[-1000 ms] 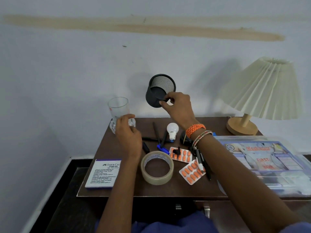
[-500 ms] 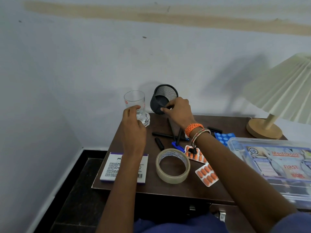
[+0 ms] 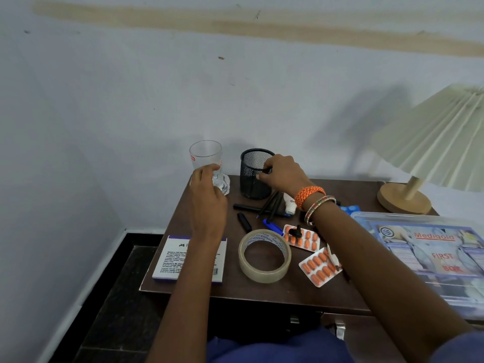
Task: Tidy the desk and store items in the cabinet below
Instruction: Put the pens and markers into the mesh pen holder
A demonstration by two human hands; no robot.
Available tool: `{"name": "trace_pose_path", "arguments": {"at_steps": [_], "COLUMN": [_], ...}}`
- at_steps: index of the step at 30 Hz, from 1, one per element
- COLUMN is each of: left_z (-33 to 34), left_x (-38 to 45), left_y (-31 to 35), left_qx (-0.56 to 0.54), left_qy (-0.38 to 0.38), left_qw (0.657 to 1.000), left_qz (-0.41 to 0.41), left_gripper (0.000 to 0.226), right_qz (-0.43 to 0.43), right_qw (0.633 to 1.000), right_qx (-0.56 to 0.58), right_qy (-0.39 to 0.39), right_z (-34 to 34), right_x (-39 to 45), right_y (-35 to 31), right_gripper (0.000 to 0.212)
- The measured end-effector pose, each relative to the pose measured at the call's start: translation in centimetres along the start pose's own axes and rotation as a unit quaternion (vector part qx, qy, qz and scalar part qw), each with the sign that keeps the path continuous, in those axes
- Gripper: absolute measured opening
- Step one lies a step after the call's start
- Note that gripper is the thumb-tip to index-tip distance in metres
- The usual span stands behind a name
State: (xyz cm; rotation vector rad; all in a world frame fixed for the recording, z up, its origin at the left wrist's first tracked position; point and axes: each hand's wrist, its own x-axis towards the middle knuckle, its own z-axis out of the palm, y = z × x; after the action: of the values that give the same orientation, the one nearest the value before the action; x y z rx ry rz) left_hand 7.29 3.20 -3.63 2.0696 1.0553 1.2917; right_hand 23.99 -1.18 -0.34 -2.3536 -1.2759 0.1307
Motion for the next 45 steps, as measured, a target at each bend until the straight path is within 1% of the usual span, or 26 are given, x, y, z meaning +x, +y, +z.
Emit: {"name": "trace_pose_path", "arguments": {"at_steps": [3,5,7,9,12,15,18,21,23,25,27,29,30,31,32,33,34,35,37,38,41,43,45], "left_z": [0.1,0.0,0.0,0.0,-0.2,-0.6,-1.3,-1.8,-1.7,-1.6,-1.7,-1.9,-1.9,-1.7,-1.3,-0.8,-0.4,-0.1,0.1,0.0,0.0,0.3,1.2], "left_x": [0.0,-0.1,0.0,0.0,-0.2,-1.1,-2.1,-2.9,-3.9,-4.8,-4.8,-4.4,-4.2,-3.9,-3.8,-3.6,-3.4,-3.2,-2.7,-2.6,-2.3,-1.6,-0.7], "left_y": [0.0,0.3,0.4,0.7,1.7,3.5,5.0,6.1,6.8,7.1,7.6,8.2,8.2,8.1,7.8,7.0,6.1,5.1,3.4,2.7,0.4,-0.9,-1.5], "left_qx": [-0.003,0.000,0.011,0.015,0.025,0.028,0.019,0.024,0.045,0.072,0.070,0.014,-0.040,-0.108,-0.169,-0.207,-0.200,-0.170,-0.103,-0.073,0.021,0.060,0.094], "left_qy": [-0.024,-0.050,-0.078,-0.102,-0.121,-0.121,-0.127,-0.122,-0.124,-0.133,-0.143,-0.138,-0.123,-0.098,-0.070,-0.035,-0.010,0.003,-0.006,-0.021,-0.060,-0.076,-0.110], "left_qw": [1.000,0.999,0.997,0.994,0.991,0.990,0.988,0.987,0.985,0.982,0.983,0.989,0.992,0.987,0.975,0.962,0.961,0.968,0.984,0.990,0.998,0.993,0.980], "left_qz": [0.008,0.011,0.018,0.035,0.056,0.067,0.082,0.100,0.115,0.117,0.097,0.047,-0.002,-0.065,-0.130,-0.177,-0.193,-0.186,-0.144,-0.115,-0.001,0.071,0.134], "left_gripper": [0.041,0.040,0.039,0.041,0.039,0.038,0.042,0.043,0.041,0.041,0.040,0.039,0.037,0.034,0.033,0.032,0.030,0.029,0.024,0.022,0.015,0.015,0.016], "right_qz": [0.003,0.002,0.006,0.006,-0.004,-0.025,-0.034,-0.037,-0.019,-0.011,-0.002,0.012,0.018,0.022,0.019,0.003,-0.027,-0.067,-0.140,-0.158,-0.149,-0.149,-0.157], "right_qw": [0.998,0.998,0.998,1.000,0.998,0.992,0.979,0.962,0.961,0.970,0.977,0.982,0.984,0.988,0.992,0.995,0.998,0.997,0.988,0.984,0.988,0.989,0.985], "right_qx": [-0.048,-0.045,-0.028,-0.012,0.009,0.040,0.098,0.127,0.127,0.107,0.085,0.070,0.059,0.042,0.024,0.016,0.019,0.024,0.004,-0.009,-0.009,-0.015,-0.066], "right_qy": [-0.034,-0.054,-0.051,-0.012,0.061,0.114,0.173,0.238,0.245,0.216,0.193,0.178,0.166,0.148,0.124,0.096,0.060,0.016,-0.067,-0.080,-0.045,-0.022,-0.021], "right_z": [-0.5,-0.8,-1.4,-2.2,-4.2,-6.7,-9.1,-9.5,-8.6,-7.2,-6.2,-5.6,-5.3,-4.8,-4.2,-3.5,-2.6,-1.6,-0.1,0.2,-0.1,-0.7,-0.7], "right_x": [0.1,0.1,-0.2,-0.9,-2.3,-4.1,-6.6,-8.7,-9.5,-10.1,-10.6,-10.6,-10.3,-9.8,-9.4,-9.0,-8.7,-8.6,-8.6,-8.5,-7.7,-7.2,-6.9], "right_y": [-0.4,-0.5,-0.6,-0.7,-1.1,-1.8,-2.4,-2.4,-1.7,-0.3,1.0,1.3,0.9,0.1,-0.8,-1.7,-2.4,-2.8,-2.4,-1.6,0.4,1.1,1.5], "right_gripper": [0.036,0.038,0.044,0.045,0.036,0.025,0.016,0.018,0.021,0.021,0.021,0.022,0.024,0.026,0.027,0.029,0.029,0.027,0.026,0.028,0.035,0.035,0.034]}}
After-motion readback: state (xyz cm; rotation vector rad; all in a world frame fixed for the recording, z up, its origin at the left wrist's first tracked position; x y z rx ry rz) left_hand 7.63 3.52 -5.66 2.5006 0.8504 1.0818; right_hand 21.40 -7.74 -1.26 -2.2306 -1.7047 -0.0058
